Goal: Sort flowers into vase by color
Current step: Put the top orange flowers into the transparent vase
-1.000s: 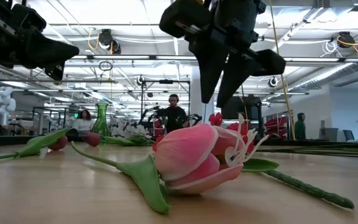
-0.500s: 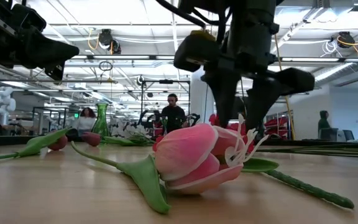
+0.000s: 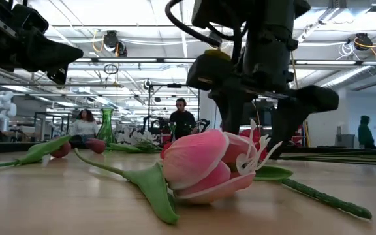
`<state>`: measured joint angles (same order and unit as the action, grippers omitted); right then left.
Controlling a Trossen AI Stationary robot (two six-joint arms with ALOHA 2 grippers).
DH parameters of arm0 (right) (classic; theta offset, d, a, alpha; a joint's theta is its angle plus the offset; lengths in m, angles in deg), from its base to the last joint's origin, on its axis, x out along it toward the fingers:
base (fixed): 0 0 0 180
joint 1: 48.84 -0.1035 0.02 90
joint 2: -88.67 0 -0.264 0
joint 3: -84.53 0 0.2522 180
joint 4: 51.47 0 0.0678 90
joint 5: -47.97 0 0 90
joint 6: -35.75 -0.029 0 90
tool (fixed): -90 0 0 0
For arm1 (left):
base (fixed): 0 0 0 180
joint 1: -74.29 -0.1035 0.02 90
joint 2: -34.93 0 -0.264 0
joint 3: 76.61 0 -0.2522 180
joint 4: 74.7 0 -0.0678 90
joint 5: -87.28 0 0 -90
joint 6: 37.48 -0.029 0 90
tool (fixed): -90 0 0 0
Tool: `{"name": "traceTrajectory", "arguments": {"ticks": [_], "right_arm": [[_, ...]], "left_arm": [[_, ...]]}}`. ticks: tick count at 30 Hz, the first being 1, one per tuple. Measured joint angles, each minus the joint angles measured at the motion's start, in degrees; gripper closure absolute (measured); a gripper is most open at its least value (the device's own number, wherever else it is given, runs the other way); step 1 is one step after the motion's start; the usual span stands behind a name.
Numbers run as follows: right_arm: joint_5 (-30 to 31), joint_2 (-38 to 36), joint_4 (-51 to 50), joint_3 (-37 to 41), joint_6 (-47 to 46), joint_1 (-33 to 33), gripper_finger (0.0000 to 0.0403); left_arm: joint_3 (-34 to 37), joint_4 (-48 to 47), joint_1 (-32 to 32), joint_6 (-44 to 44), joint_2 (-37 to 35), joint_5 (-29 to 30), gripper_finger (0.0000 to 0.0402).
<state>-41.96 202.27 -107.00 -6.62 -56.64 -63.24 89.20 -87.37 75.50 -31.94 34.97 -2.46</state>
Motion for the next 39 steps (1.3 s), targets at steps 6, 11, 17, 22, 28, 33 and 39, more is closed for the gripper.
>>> {"name": "traceTrajectory", "arguments": {"ticks": [6, 11, 17, 22, 28, 33, 39], "right_arm": [[-2.1, 3.8, 2.9, 0.0, 4.3, 1.2, 0.0144], [-4.7, 7.4, -0.1, -1.9, 5.0, 1.7, 0.0192], [0.4, 6.7, -2.2, -2.6, 8.5, 1.2, 0.0334], [9.7, 2.2, -1.0, -2.2, 15.0, 1.2, 0.0388], [24.3, -10.8, 0.4, -2.5, 18.0, -1.6, 0.0398], [38.1, -21.8, -1.9, -2.4, 19.9, -8.7, 0.0398], [54.7, -29.9, -3.3, -2.5, 21.8, -21.2, 0.0399]], "left_arm": [[0.0, 0.0, 0.0, 0.0, 0.0, 0.0, 0.0386], [0.0, 0.0, 0.0, 0.0, 0.0, 0.0, 0.0386], [0.0, 0.0, 0.0, 0.0, 0.0, 0.0, 0.0386], [0.0, 0.0, 0.0, 0.0, 0.0, 0.0, 0.0386], [0.0, 0.0, 0.0, 0.0, 0.0, 0.0, 0.0386], [0.0, 0.0, 0.0, 0.0, 0.1, 0.0, 0.0386], [0.0, 0.0, 0.0, 0.0, 0.1, 0.0, 0.0386]]}}
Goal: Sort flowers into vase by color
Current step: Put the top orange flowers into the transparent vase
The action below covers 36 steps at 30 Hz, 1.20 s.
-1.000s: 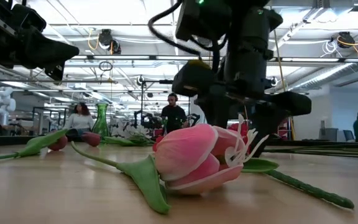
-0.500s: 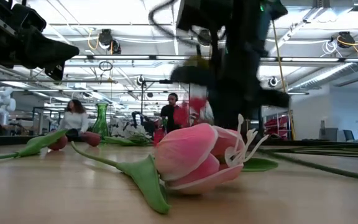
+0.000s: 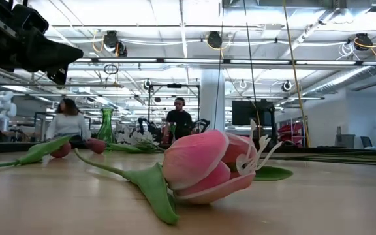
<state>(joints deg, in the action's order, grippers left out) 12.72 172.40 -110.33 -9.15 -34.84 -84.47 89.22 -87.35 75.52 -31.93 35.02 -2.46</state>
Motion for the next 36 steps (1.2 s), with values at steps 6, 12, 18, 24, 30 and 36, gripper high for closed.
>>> {"name": "traceTrajectory", "arguments": {"ticks": [6, 12, 18, 24, 30, 36], "right_arm": [[13.0, -1.8, -0.6, 0.0, 0.8, -12.2, 0.04], [23.3, -0.9, -9.5, 0.0, -8.9, -21.1, 0.04], [26.2, 1.2, -14.6, 0.0, -14.5, -23.0, 0.0401], [26.4, 4.6, -14.9, 0.0, -16.3, -23.1, 0.0401], [26.4, 7.3, -15.0, 1.9, -19.5, -23.6, 0.0401], [26.3, 10.1, -14.5, 6.3, -26.8, -23.9, 0.0401]], "left_arm": [[0.0, 0.0, 0.0, 0.0, 0.0, 0.0, 0.0386], [0.0, 0.0, 0.0, 0.0, 0.0, 0.0, 0.0386], [0.0, 0.0, 0.0, 0.0, 0.0, 0.0, 0.0386], [0.0, 0.0, 0.0, 0.0, 0.0, 0.0, 0.0386], [0.0, 0.0, 0.0, 0.0, 0.0, 0.0, 0.0386], [0.0, 0.0, 0.0, 0.0, 0.0, 0.0, 0.0386]]}}
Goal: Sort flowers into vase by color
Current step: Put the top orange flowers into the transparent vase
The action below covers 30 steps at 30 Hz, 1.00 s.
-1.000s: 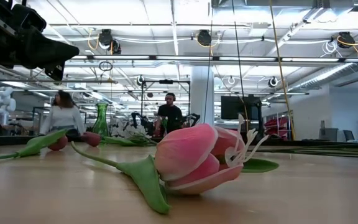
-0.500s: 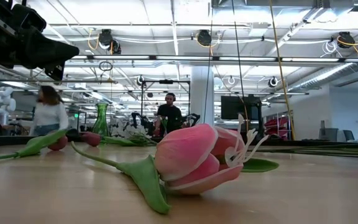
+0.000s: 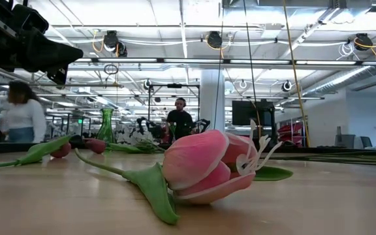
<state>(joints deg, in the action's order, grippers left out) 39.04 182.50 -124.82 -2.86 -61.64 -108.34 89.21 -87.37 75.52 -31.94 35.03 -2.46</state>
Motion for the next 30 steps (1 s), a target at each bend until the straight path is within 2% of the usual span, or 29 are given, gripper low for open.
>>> {"name": "traceTrajectory", "arguments": {"ticks": [7, 16, 23, 30], "right_arm": [[-1.3, 3.7, 4.7, 2.4, -2.0, -0.6, 0.0392], [-11.3, 5.5, 5.8, 2.5, 1.9, -0.6, 0.0362], [-18.2, 2.6, 5.8, 2.4, 5.4, -0.6, 0.0301], [-31.4, -3.7, 5.3, 2.4, 11.7, -0.5, 0.0229]], "left_arm": [[0.0, 0.0, 0.0, 0.0, 0.0, 0.0, 0.0386], [0.0, 0.0, 0.0, 0.0, 0.0, 0.0, 0.0386], [0.0, 0.0, 0.0, 0.0, 0.0, 0.0, 0.0386], [0.0, 0.0, 0.0, 0.0, 0.0, 0.0, 0.0386]]}}
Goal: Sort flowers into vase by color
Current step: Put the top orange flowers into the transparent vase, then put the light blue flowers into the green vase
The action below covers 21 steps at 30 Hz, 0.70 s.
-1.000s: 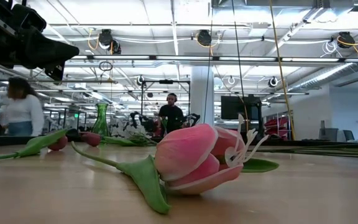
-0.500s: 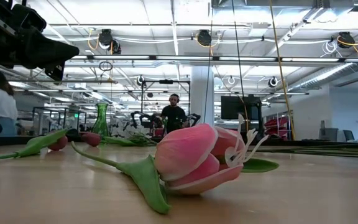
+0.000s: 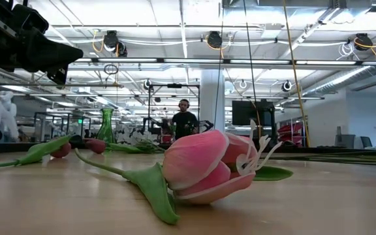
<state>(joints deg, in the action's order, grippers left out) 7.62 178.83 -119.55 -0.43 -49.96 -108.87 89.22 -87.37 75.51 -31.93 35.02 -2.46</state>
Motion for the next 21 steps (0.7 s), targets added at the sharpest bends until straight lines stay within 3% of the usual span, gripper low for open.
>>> {"name": "traceTrajectory", "arguments": {"ticks": [8, 12, 21], "right_arm": [[-13.1, -8.8, -3.2, 0.0, -4.5, 0.0, 0.0211], [-17.4, -11.1, -5.9, -0.1, -9.8, 0.0, 0.0229], [-39.9, -9.8, -14.6, -0.1, -27.9, 0.0, 0.0289]], "left_arm": [[0.0, 0.0, 0.0, 0.0, 0.0, 0.0, 0.0386], [0.0, 0.0, 0.0, 0.0, 0.0, 0.0, 0.0386], [0.0, 0.0, 0.0, 0.0, 0.0, 0.0, 0.0386]]}}
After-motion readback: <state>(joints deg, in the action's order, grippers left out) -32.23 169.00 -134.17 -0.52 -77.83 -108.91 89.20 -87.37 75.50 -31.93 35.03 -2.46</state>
